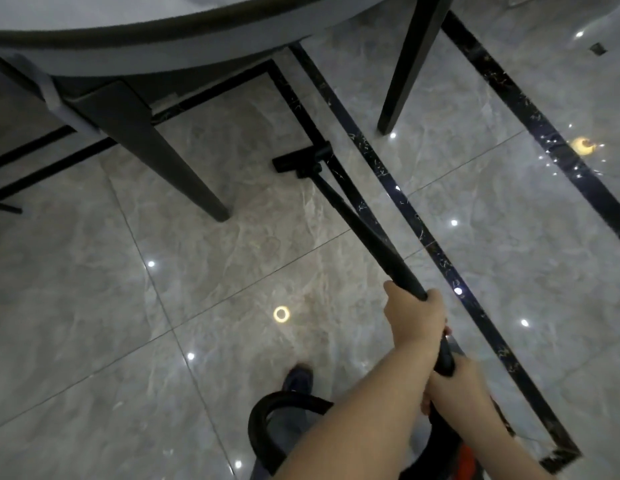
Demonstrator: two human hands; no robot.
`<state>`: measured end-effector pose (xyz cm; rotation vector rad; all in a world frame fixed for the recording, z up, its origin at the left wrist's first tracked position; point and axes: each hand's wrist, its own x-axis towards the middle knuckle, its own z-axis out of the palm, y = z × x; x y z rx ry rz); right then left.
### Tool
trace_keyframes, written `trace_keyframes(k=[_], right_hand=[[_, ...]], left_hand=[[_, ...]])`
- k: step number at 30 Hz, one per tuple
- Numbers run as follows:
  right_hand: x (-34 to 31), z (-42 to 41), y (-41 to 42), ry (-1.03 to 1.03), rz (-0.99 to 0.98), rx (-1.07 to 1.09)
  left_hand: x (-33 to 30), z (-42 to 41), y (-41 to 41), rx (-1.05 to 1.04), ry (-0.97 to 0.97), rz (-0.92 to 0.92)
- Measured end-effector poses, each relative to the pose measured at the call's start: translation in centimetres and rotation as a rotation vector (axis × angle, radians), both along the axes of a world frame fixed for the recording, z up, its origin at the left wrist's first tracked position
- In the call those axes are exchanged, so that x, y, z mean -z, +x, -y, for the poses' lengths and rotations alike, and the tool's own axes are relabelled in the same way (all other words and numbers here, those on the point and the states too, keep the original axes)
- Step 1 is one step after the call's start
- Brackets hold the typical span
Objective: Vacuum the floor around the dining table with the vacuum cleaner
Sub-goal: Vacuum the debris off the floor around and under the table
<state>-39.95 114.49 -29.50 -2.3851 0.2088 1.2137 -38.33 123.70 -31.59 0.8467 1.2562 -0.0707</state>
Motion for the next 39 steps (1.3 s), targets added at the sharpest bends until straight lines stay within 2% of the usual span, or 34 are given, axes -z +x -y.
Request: trace_keyframes(k=[3,9,12,16,20,25,30,35,39], right_hand=[[-0.6,-0.6,-1.0,0.034,0.032,0.016],[-1.3,-8.0,0.5,0.259,0.088,0.094],[-1.5,-9.2,0.8,0.29,0.084,0.1],[-1.3,-6.0,-1.3,0.219,0.048,0.18],[-1.6,-2.6,-3.5,0.056,0.044,0.225],[-2.1,-3.7,-1.0,0.161,0.094,0.234],[-2.8,-4.2,0.3,0.193,0.038,0.231],[-4.4,0.5,-2.2,-0.042,0.013,0.071],[-7.6,2.6,-3.2,-0.106,-0.047,-0.066]], left_hand=[[0.2,0.0,-0.4,0.051,0.038,-0.004],[0.3,-8.8,2.3,0.158,0.148,-0.044],[0.4,-10.3,2.8,0.194,0.136,-0.048],[-0.5,-6.6,1.4,0.223,0.117,-0.05],[-1.6,-2.2,-0.7,0.284,0.003,0.002],[-1.0,-3.7,2.2,0.345,0.042,0.008],[-1.0,-4.2,3.2,0.343,0.057,-0.021],[-2.9,0.9,-0.9,0.24,-0.044,-0.009],[-5.4,3.8,-3.3,0.145,-0.115,-0.007]])
